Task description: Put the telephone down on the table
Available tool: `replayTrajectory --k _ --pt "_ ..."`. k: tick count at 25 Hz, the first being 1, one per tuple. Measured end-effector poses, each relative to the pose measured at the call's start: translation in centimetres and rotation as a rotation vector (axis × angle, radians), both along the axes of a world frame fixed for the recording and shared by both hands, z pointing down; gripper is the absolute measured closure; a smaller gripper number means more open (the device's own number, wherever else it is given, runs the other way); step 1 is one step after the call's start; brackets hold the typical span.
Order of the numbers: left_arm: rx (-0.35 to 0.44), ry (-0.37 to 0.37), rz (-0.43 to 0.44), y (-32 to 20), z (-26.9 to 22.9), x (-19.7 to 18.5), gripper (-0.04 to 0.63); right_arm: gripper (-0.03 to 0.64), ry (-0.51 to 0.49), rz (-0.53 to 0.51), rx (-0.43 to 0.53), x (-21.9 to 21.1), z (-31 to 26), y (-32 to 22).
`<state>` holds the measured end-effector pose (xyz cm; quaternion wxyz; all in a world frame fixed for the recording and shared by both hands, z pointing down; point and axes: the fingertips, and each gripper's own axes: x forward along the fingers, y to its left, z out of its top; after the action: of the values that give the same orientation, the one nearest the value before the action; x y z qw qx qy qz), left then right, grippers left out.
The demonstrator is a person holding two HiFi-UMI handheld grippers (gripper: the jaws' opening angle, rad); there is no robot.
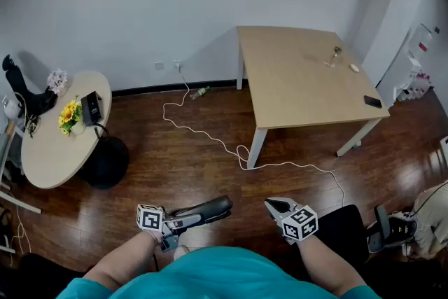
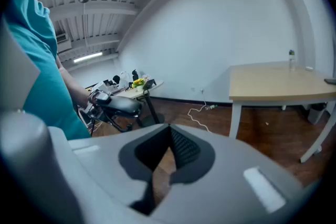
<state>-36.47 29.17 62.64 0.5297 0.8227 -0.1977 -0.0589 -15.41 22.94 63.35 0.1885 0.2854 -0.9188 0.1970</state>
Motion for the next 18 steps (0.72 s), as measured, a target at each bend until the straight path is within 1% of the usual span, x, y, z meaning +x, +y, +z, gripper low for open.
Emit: replayTrajectory --k 3,6,8,10,11,16,18 --pt "0.010 0.035 0.016 -1.5 -0.6 4.5 0.305 0.614 0.005 0.005 0.015 3.7 -0.4 -1.2" --pt "0.030 0.063 0.030 -3.5 -1.1 8.3 0.305 0.614 0.018 0.018 0.030 6.9 -0.8 -3.2" --pt "0.043 0.062 0.056 -5.0 -1.3 10.3 0.305 0.614 0.021 0.041 0.035 8.7 -1.1 -4.6" --pt "0.055 0.039 0.092 -6.7 -1.1 11.8 0.305 0.614 0.020 0.067 0.038 10.1 -1.4 -6.1" --pt "0.058 0.039 0.107 -7.7 -1.1 12.4 0.305 0.614 0.020 0.078 0.038 10.7 -1.5 -6.9" --pt "0.077 0.074 0.162 -14.3 -1.6 14.6 0.305 0.614 0.019 0.153 0.039 13.1 -1.9 -12.0" --pt "0.087 0.066 0.201 -17.4 -1.8 15.3 0.305 0.614 0.025 0.191 0.046 14.1 -2.5 -14.8"
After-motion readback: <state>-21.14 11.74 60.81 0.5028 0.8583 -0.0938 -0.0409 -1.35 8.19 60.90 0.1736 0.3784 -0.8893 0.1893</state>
